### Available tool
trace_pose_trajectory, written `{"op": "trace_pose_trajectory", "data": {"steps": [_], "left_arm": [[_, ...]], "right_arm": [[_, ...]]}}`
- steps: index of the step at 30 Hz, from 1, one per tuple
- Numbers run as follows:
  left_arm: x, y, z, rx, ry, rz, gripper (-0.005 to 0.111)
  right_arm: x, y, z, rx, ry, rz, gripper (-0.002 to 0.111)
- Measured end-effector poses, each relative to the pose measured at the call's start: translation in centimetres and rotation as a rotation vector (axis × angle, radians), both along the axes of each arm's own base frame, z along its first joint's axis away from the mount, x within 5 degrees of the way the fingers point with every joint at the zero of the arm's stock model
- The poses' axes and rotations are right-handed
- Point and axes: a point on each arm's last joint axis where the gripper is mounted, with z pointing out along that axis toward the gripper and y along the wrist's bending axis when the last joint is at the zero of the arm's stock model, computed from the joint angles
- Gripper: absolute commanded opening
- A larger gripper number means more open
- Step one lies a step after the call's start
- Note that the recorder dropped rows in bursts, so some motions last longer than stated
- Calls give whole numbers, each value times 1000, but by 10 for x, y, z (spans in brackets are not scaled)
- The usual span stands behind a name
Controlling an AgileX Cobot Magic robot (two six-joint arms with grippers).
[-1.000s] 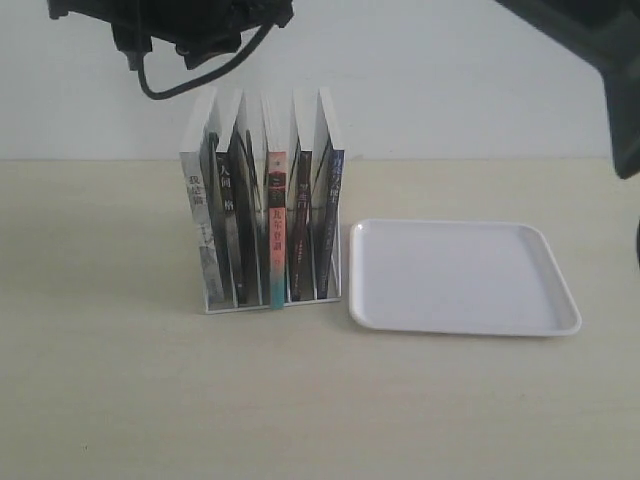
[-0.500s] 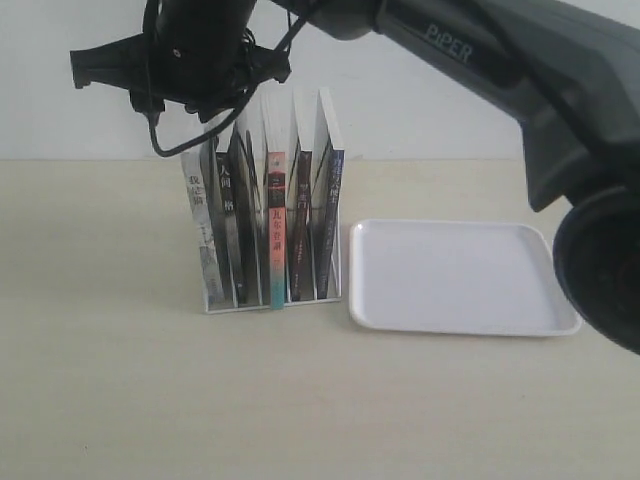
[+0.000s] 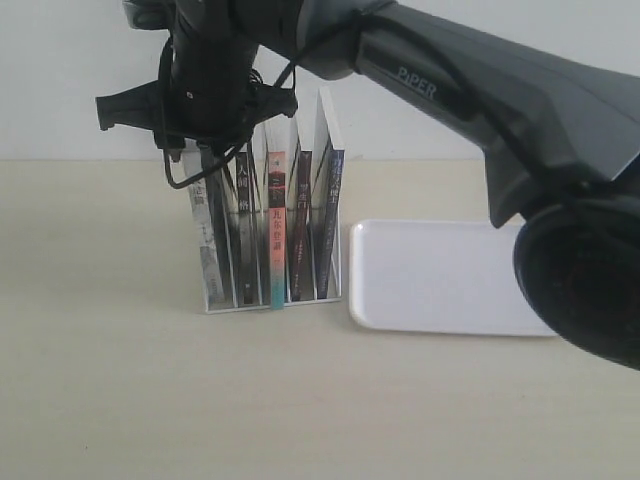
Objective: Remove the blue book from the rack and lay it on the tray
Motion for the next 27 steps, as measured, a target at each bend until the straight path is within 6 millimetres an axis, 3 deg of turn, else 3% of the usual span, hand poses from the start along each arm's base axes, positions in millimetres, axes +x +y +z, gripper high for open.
{"op": "trace_pose_trajectory", "data": {"steps": [8, 13, 19, 21, 27], "left_arm": [[0, 0, 0, 0, 0, 0, 5], [0, 0, 0, 0, 0, 0, 5], [0, 0, 0, 0, 0, 0, 5], [0, 0, 0, 0, 0, 0, 5], [0, 0, 0, 0, 0, 0, 5]], "right_arm": [[0, 0, 0, 6, 5, -4, 38], [0, 1, -1, 6, 10, -8, 50], [3, 3, -12, 0, 19, -12, 50], [4, 4, -12, 7, 15, -13, 45], [4, 4, -13, 7, 16, -23, 18]]}}
